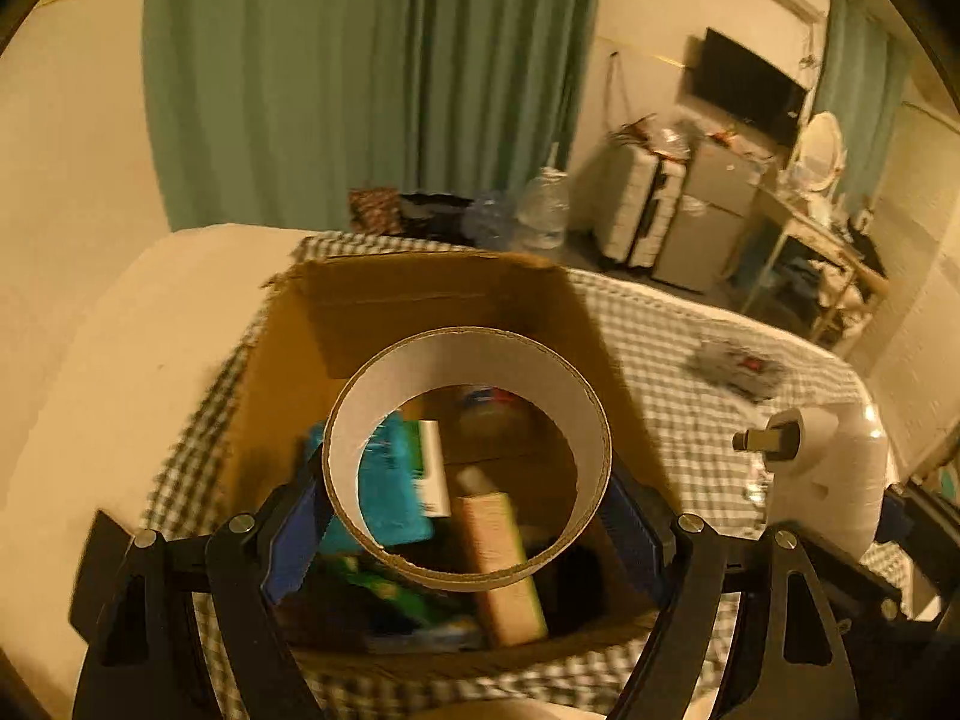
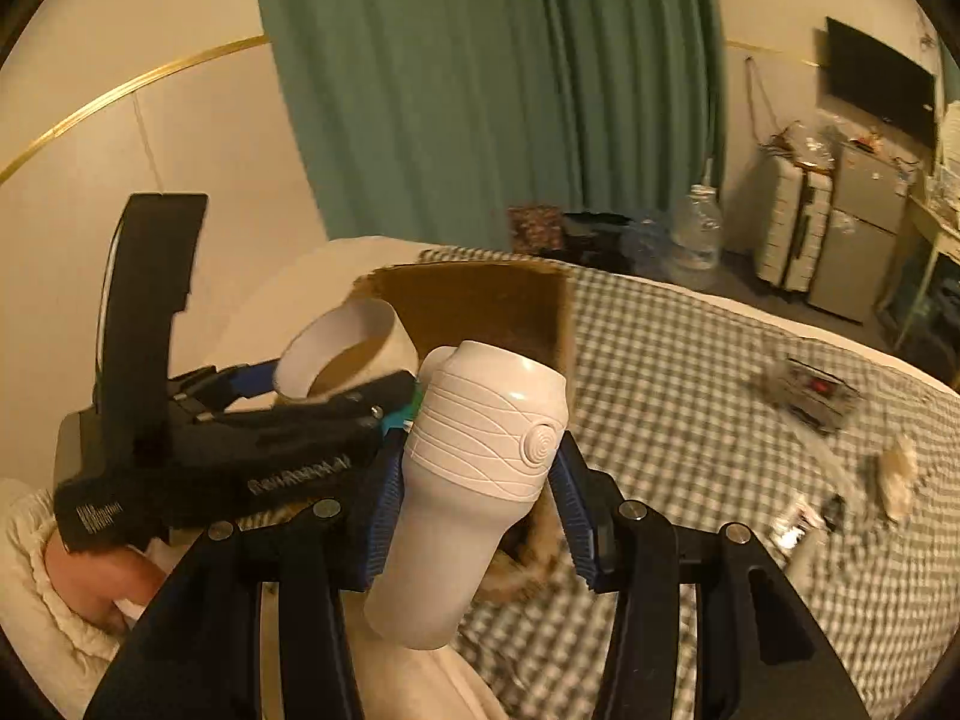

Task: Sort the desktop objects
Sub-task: 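Carry the tape roll and white massager into the box and open both tools, then grasp the white tube with the left tool while the right tool grasps the lace cloth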

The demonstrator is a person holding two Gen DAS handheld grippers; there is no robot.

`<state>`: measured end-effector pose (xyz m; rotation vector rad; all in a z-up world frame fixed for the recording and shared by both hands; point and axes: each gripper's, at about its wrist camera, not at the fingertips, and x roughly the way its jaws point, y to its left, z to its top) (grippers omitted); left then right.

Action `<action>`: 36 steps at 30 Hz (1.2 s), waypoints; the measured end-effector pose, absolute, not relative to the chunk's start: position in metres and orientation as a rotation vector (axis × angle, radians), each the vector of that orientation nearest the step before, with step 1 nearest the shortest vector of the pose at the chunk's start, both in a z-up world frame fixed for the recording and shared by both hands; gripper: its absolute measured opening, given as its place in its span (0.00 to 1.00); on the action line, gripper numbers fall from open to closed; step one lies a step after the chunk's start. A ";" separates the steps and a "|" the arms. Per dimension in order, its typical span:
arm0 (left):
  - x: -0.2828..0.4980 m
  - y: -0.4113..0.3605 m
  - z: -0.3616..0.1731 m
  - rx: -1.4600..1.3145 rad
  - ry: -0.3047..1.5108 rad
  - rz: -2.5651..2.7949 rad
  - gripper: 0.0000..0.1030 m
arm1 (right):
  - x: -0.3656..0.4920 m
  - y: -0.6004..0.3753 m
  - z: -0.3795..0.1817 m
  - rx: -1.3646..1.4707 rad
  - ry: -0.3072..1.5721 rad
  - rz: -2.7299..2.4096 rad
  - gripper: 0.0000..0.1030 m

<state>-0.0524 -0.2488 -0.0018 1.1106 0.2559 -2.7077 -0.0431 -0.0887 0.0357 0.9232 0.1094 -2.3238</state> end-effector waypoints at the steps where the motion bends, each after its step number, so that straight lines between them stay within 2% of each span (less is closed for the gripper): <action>1: -0.055 -0.252 -0.005 1.114 0.236 -2.696 0.81 | -0.046 -0.090 0.033 0.925 0.107 -2.321 0.45; 5: -0.062 -0.257 -0.016 1.105 0.206 -2.671 0.86 | -0.068 -0.097 0.018 0.938 0.075 -2.291 0.46; 6: -0.063 -0.256 -0.019 1.100 0.195 -2.659 0.92 | -0.072 -0.096 0.017 0.935 0.081 -2.300 0.52; 7: -0.063 -0.256 -0.020 1.094 0.183 -2.645 0.98 | -0.076 -0.095 0.017 0.946 0.091 -2.332 0.62; 9: -0.062 -0.259 -0.024 1.092 0.168 -2.623 1.00 | -0.079 -0.087 0.021 0.933 0.044 -2.360 0.70; 16: -0.059 -0.238 -0.012 1.110 0.200 -2.647 1.00 | -0.096 -0.009 0.034 0.892 -0.065 -2.520 0.71; 21: -0.059 -0.168 0.001 1.105 0.212 -2.781 1.00 | -0.100 0.080 0.034 0.895 -0.120 -2.696 0.71; 23: -0.062 -0.129 -0.004 1.153 0.207 -2.841 1.00 | -0.101 0.117 0.026 0.901 -0.125 -2.806 0.75; 24: -0.064 -0.112 -0.009 1.195 0.208 -2.868 1.00 | -0.101 0.137 0.020 0.895 -0.135 -2.854 0.85; 25: -0.066 -0.087 -0.018 1.236 0.203 -2.901 1.00 | -0.102 0.154 0.013 0.892 -0.147 -2.885 0.90; 29: -0.077 -0.016 -0.056 1.340 0.063 -2.936 1.00 | -0.111 0.210 -0.022 0.982 -0.253 -2.912 0.90; 33: -0.090 0.032 -0.102 1.433 -0.030 -2.938 1.00 | -0.122 0.253 -0.071 1.109 -0.500 -2.834 0.90; 35: -0.103 0.050 -0.123 1.479 -0.068 -2.928 0.96 | -0.133 0.267 -0.091 1.151 -0.625 -2.763 0.90; 36: -0.108 0.057 -0.134 1.516 -0.085 -2.913 0.84 | -0.137 0.271 -0.095 1.149 -0.668 -2.756 0.90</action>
